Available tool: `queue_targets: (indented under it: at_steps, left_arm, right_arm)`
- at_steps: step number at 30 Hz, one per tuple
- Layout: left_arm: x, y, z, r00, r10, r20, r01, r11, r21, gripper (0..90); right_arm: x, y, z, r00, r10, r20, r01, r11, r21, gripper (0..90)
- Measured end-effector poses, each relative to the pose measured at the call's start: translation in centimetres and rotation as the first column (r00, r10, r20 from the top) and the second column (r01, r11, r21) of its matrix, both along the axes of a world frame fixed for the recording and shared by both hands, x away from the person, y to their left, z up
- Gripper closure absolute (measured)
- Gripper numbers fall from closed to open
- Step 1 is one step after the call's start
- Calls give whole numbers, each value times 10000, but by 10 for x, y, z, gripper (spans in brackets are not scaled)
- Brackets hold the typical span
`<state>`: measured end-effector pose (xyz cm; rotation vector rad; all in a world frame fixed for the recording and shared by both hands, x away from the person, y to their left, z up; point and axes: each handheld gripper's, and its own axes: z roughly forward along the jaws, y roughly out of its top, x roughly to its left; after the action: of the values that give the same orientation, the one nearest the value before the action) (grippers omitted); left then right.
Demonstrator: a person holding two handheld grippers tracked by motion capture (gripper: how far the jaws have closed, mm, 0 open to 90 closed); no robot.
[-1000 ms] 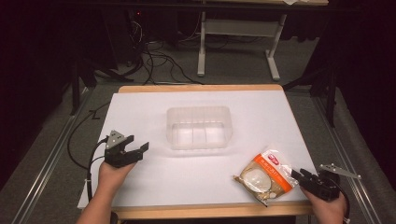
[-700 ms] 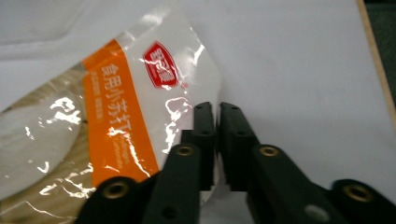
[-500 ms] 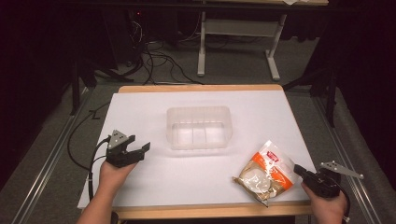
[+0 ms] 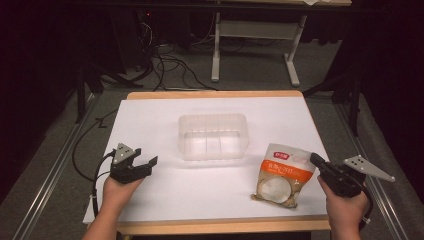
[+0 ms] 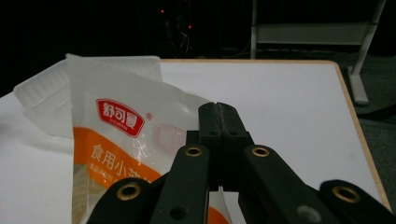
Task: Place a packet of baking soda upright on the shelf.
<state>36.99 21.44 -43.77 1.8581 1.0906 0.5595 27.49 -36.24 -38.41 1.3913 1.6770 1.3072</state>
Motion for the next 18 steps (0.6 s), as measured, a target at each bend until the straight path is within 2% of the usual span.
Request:
queue_targets:
  at_steps: [6, 14, 18]
  left_arm:
    - [-3, 3, 0, 9999, 52, 108, -52, 10000, -30, 302]
    - [-3, 2, 0, 9999, -10, 155, 10, 10000, 10, 302]
    - [-4, 3, 1, 9998, -53, 184, 53, 10000, 22, 301]
  right_arm:
    - [12, 1, 16, 9982, -204, 556, 214, 9996, -164, 900]
    - [25, 10, 46, 9916, -521, 1185, 560, 9980, -299, 900]
    - [26, 19, 49, 9902, -500, 1306, 548, 9979, -331, 900]
